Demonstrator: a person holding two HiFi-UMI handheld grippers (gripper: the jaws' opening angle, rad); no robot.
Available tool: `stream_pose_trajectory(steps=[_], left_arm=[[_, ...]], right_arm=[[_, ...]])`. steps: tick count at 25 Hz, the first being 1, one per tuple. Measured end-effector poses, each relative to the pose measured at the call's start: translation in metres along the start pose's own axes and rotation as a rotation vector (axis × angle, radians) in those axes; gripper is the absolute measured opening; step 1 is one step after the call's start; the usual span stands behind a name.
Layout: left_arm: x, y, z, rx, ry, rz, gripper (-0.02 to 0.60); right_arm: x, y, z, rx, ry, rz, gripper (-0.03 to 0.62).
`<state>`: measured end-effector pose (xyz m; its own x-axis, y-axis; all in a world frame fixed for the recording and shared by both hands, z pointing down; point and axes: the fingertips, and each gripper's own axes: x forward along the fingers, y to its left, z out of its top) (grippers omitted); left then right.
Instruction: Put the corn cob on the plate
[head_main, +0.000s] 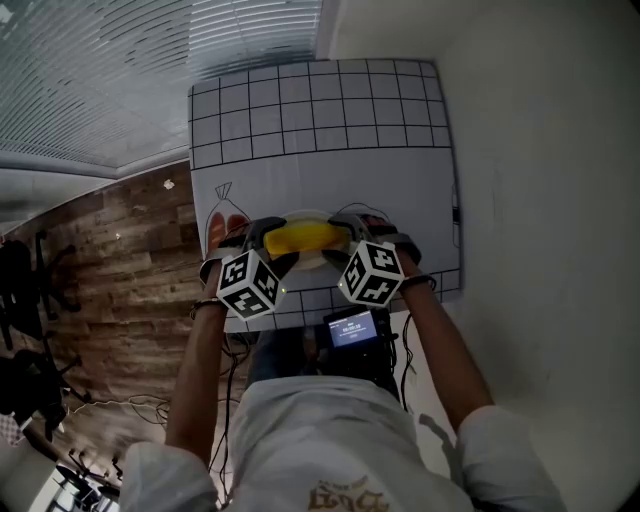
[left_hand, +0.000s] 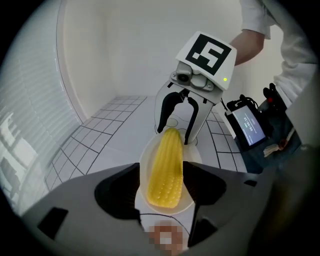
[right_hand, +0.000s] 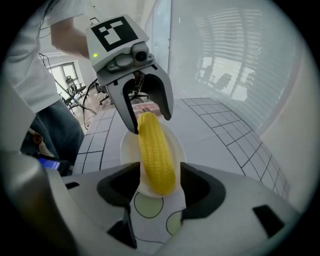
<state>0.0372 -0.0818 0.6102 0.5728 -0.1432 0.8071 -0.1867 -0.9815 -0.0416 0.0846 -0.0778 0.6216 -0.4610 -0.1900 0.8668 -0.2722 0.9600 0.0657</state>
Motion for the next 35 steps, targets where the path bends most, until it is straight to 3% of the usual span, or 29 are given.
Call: stream_pose_trajectory(steps=[6,8,9,10,11,12,13,15,19,27,32,35], left_arm=[[-0.023,0.014,0.006,-0.105,-0.095,0.092,0.265],[-0.034,0.018,0.008,-0.156,-0.138,0.133,0.264],[-0.041,0.020,0.010,-0.186,-0.164,0.158,0.260],[-0.048,0.022,0.012,-0.219,-0.193,0.187,0.223],[-0.056,0.025,0.015,-0.252,-0.225,0.220,0.133],[-0.064,0.029,0.018,-0.287,-0.258,0.252,0.048],[-0.072,0.033,0.021,-0.323,-0.293,0.275,0.016],[-0.086,0.035,0.029,-0.397,-0.360,0.283,0.008],[-0.109,0.026,0.034,-0.507,-0.446,0.279,0.008],[-0.137,0.020,0.034,-0.515,-0.484,0.359,0.008],[-0.173,0.021,0.048,-0.478,-0.559,0.441,0.008],[-0.197,0.019,0.055,-0.491,-0.629,0.453,0.008]], right_arm=[[-0.020,-0.010,0.001,0.073,-0.040,-0.067,0.252],[-0.032,-0.015,0.003,0.111,-0.067,-0.124,0.219],[-0.040,-0.020,0.003,0.136,-0.086,-0.169,0.168],[-0.049,-0.024,0.005,0.171,-0.110,-0.216,0.115],[-0.057,-0.028,0.006,0.214,-0.137,-0.253,0.046],[-0.065,-0.030,0.007,0.262,-0.162,-0.266,0.008],[-0.072,-0.028,0.008,0.308,-0.184,-0.256,0.008],[-0.086,-0.022,0.014,0.380,-0.232,-0.239,0.008],[-0.117,-0.012,0.020,0.441,-0.282,-0.328,0.008],[-0.153,-0.004,0.033,0.535,-0.361,-0.462,0.008],[-0.176,0.001,0.065,0.523,-0.472,-0.509,0.008],[-0.199,-0.003,0.088,0.511,-0.543,-0.583,0.008]])
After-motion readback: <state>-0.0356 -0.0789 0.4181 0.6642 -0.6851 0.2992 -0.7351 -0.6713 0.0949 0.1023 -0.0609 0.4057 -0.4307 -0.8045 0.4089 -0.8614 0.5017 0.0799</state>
